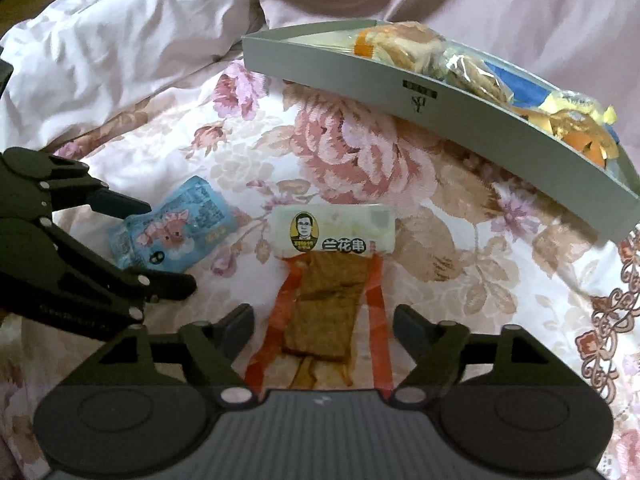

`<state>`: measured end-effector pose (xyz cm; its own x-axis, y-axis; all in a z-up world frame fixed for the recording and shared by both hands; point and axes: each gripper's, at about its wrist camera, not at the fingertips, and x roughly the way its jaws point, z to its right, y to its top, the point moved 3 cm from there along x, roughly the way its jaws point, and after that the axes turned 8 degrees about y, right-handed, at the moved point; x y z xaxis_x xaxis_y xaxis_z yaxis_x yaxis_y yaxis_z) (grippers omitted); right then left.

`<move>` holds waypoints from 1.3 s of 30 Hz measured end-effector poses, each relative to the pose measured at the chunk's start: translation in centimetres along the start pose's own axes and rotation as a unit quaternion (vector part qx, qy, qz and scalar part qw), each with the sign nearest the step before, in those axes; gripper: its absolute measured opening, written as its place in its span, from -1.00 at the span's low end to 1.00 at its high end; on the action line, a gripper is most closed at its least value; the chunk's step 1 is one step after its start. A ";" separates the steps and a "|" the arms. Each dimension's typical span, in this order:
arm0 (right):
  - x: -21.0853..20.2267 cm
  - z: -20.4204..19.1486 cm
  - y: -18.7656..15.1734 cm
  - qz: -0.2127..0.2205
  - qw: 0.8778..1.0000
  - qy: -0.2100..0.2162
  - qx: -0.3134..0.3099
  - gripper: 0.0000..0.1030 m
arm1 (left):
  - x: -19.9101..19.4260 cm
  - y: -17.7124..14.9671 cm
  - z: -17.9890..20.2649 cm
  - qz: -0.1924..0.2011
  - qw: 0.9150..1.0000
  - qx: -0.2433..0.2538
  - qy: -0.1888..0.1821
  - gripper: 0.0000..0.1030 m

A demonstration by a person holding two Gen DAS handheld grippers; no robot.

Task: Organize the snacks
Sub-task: 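Close the left tool on the blue packet while the right tool grasps the tofu strip packet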

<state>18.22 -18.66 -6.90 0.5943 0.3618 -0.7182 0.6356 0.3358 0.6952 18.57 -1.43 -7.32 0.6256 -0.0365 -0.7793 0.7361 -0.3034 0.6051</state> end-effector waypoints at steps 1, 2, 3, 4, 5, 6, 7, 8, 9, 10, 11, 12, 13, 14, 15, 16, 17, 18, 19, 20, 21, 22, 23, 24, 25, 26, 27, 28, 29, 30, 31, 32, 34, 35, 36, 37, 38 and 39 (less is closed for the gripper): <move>0.2 0.2 0.0 -0.002 1.000 0.002 0.004 0.67 | 0.1 0.1 -0.1 -0.001 1.000 -0.001 -0.001 0.66; 0.5 0.4 0.0 -0.004 1.000 0.004 0.009 0.70 | 0.2 0.3 -0.1 -0.001 1.000 0.000 -0.001 0.66; 0.7 0.5 0.0 -0.004 1.000 0.005 0.010 0.73 | 0.4 0.3 0.0 0.000 1.000 0.002 0.000 0.67; 0.9 0.6 0.0 -0.004 1.000 0.005 0.009 0.76 | 0.4 0.4 0.1 0.000 1.000 0.006 0.001 0.66; 1.1 0.5 0.0 -0.004 1.000 0.003 0.005 0.77 | 0.5 0.5 0.2 0.001 1.000 0.012 0.003 0.66; 1.2 0.4 0.0 -0.004 1.000 0.000 0.000 0.79 | 0.6 0.5 0.4 0.002 1.000 0.020 0.006 0.64; 1.3 0.4 0.0 -0.004 1.000 -0.002 -0.003 0.79 | 0.6 0.6 0.5 0.004 1.000 0.024 0.006 0.60; 1.4 0.3 -0.1 -0.003 1.000 -0.003 -0.006 0.79 | 0.6 0.6 0.6 0.006 1.000 0.026 0.005 0.57; 1.5 0.3 -0.1 -0.003 1.000 -0.003 -0.006 0.79 | 0.6 0.6 0.7 0.007 1.000 0.028 0.003 0.52; 1.5 0.3 0.0 -0.002 1.000 -0.001 -0.005 0.74 | 0.5 0.7 0.7 0.009 0.999 0.031 0.002 0.45; 1.5 0.2 0.0 -0.001 1.000 0.002 -0.004 0.71 | 0.5 0.7 0.8 0.012 0.999 0.034 0.002 0.41; 1.5 0.2 0.0 0.000 1.000 0.005 -0.003 0.62 | 0.4 0.7 0.9 0.014 0.999 0.037 0.001 0.34; 1.5 0.1 0.1 0.001 1.000 0.007 -0.004 0.52 | 0.3 0.7 1.1 0.017 0.999 0.041 0.001 0.27; 1.5 -0.1 0.1 0.003 1.000 0.007 -0.007 0.49 | 0.3 0.7 1.2 0.019 0.999 0.044 0.001 0.24; 1.4 -0.2 0.1 0.004 1.000 0.008 -0.009 0.40 | 0.3 0.7 1.3 0.022 0.999 0.048 0.001 0.19; 1.4 -0.3 0.2 0.005 1.000 0.010 -0.011 0.30 | 0.3 0.7 1.4 0.024 0.998 0.050 0.002 0.19; 1.4 -0.4 0.2 0.006 1.000 0.011 -0.011 0.30 | 0.3 0.7 1.3 0.024 0.999 0.049 0.002 0.19; 1.4 -0.4 0.2 0.006 1.000 0.010 -0.012 0.30 | 0.3 0.7 1.3 0.025 0.999 0.046 0.001 0.18; 1.4 -0.4 0.2 0.007 1.000 0.010 -0.011 0.30 | 0.3 0.7 1.3 0.026 0.999 0.044 0.001 0.18; 1.3 -0.4 0.3 0.009 1.000 0.011 -0.009 0.29 | 0.3 0.7 1.3 0.027 0.999 0.041 0.000 0.18; 1.3 -0.3 0.3 0.011 1.000 0.011 -0.008 0.28 | 0.3 0.8 1.2 0.028 0.999 0.039 0.000 0.18; 1.3 -0.3 0.3 0.013 1.000 0.010 -0.008 0.28 | 0.3 0.8 1.2 0.029 0.999 0.036 -0.001 0.17; 1.4 -0.3 0.3 0.015 1.000 0.008 -0.009 0.28 | 0.3 0.8 1.2 0.030 0.999 0.033 -0.001 0.17; 1.4 -0.4 0.3 0.017 1.000 0.006 -0.013 0.27 | 0.3 0.9 1.1 0.032 0.999 0.028 -0.002 0.17; 1.4 -0.5 0.4 0.019 1.000 0.003 -0.017 0.26 | 0.3 0.9 1.0 0.033 0.999 0.025 -0.002 0.16; 1.3 -0.6 0.4 0.022 0.999 0.001 -0.023 0.25 | 0.3 1.0 1.0 0.035 0.999 0.020 -0.003 0.16; 1.3 -0.7 0.4 0.026 0.999 -0.003 -0.029 0.22 | 0.3 1.0 0.9 0.036 0.999 0.016 -0.003 0.16; 1.2 -0.8 0.5 0.030 0.999 -0.008 -0.037 0.19 | 0.3 1.1 0.8 0.038 0.999 0.011 -0.003 0.16; 1.2 -1.1 0.5 0.035 0.998 -0.017 -0.051 0.16 | 0.3 1.1 0.8 0.039 0.999 0.007 -0.003 0.16; 1.2 -1.4 0.6 0.038 0.997 -0.024 -0.064 0.07 | 0.4 1.1 0.7 0.041 0.999 0.003 -0.002 0.16; 1.2 -1.7 0.6 0.038 0.996 -0.032 -0.077 0.08 | 0.4 1.1 0.6 0.042 0.999 -0.001 -0.002 0.15; 1.3 -1.9 0.6 0.038 0.995 -0.035 -0.082 0.08 | 0.4 1.2 0.5 0.042 0.999 -0.004 -0.003 0.15; 1.2 -1.8 0.6 0.037 0.996 -0.031 -0.075 0.08 | 0.5 1.2 0.4 0.044 0.999 -0.010 -0.002 0.15; 1.1 -1.5 0.6 0.039 0.997 -0.027 -0.067 0.08 | 0.5 1.2 0.4 0.045 0.999 -0.013 -0.002 0.16; 1.1 -1.4 0.7 0.041 0.997 -0.025 -0.059 0.07 | 0.4 1.3 0.3 0.047 0.999 -0.017 -0.001 0.15; 1.0 -1.3 0.7 0.043 0.997 -0.025 -0.056 0.06 | 0.4 1.3 0.2 0.048 0.999 -0.020 0.000 0.15; 0.9 -1.3 0.7 0.045 0.997 -0.027 -0.057 0.06 | 0.4 1.3 0.1 0.049 0.998 -0.025 0.001 0.15; 0.9 -1.3 0.8 0.047 0.997 -0.028 -0.059 0.05 | 0.4 1.4 -0.1 0.051 0.998 -0.032 0.002 0.15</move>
<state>18.61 -16.94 -6.99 0.6772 0.3474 -0.6486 0.5162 0.4038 0.7553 19.83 -1.79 -6.78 0.6989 -0.0599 -0.7127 0.6835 -0.2376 0.6902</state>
